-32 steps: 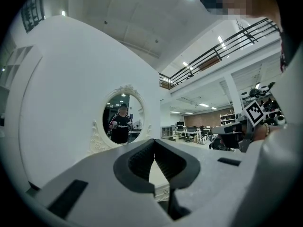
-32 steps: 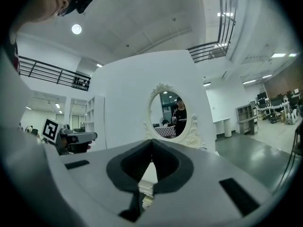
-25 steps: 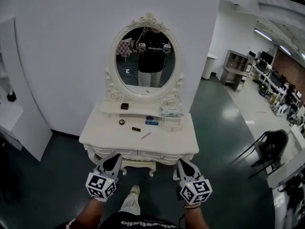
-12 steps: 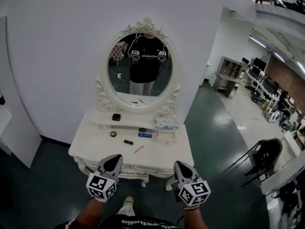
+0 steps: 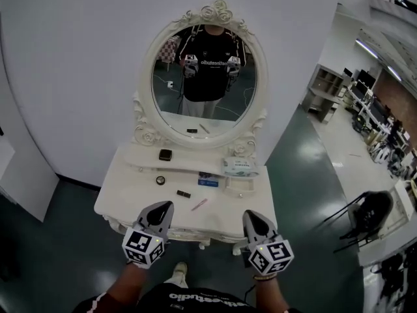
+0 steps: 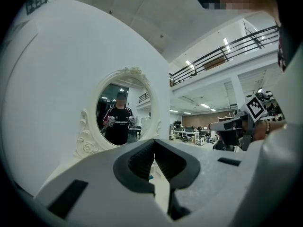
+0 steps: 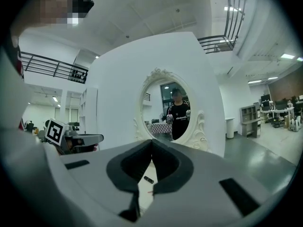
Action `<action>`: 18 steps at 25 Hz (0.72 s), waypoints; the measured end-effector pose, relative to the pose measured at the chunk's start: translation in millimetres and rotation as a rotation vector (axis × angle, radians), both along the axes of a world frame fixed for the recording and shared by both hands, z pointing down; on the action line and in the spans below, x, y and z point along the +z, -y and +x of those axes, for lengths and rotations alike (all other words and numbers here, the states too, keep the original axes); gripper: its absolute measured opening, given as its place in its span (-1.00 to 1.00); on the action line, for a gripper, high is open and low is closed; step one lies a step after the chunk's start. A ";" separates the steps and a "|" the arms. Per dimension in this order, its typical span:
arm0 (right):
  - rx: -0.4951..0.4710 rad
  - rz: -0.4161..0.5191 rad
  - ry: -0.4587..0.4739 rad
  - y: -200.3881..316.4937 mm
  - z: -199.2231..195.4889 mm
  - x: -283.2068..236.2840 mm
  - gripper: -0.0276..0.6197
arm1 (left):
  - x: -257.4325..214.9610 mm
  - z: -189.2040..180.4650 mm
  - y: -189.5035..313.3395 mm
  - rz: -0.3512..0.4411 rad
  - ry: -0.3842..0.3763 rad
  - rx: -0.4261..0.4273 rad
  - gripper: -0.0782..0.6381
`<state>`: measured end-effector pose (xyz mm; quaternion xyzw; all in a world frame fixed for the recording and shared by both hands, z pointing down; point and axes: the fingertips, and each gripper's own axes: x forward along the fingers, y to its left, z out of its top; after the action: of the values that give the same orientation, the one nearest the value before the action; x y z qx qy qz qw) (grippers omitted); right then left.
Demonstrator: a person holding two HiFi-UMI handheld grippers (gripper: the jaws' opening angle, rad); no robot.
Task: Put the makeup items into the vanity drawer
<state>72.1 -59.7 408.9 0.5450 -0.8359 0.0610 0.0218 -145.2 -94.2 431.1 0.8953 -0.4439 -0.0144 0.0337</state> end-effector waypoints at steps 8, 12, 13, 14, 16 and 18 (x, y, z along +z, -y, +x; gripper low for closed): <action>0.027 0.016 -0.006 61.2 -7.7 -7.7 -0.93 | -0.5 -1.9 64.8 -0.004 -0.007 0.031 -0.76; 0.038 0.021 -0.013 84.0 -13.0 -10.5 -0.93 | 1.5 -0.1 90.4 -0.007 -0.001 0.056 -0.76; 0.041 0.024 -0.013 88.8 -13.9 -11.2 -0.93 | 1.8 0.0 95.9 -0.007 0.000 0.061 -0.76; 0.045 0.027 -0.013 93.1 -14.4 -11.3 -0.93 | 2.1 0.4 100.9 -0.004 0.000 0.068 -0.76; 0.057 0.030 -0.015 101.3 -14.7 -9.7 -0.93 | 2.7 1.7 110.3 0.001 0.001 0.084 -0.76; 0.066 0.031 -0.015 108.2 -15.4 -7.8 -0.93 | 3.1 3.3 118.1 0.005 -0.001 0.100 -0.76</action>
<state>56.7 -167.9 401.1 0.5731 -0.8181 0.0448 0.0174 -141.8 -212.3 434.2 0.9164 -0.3987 -0.0144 0.0322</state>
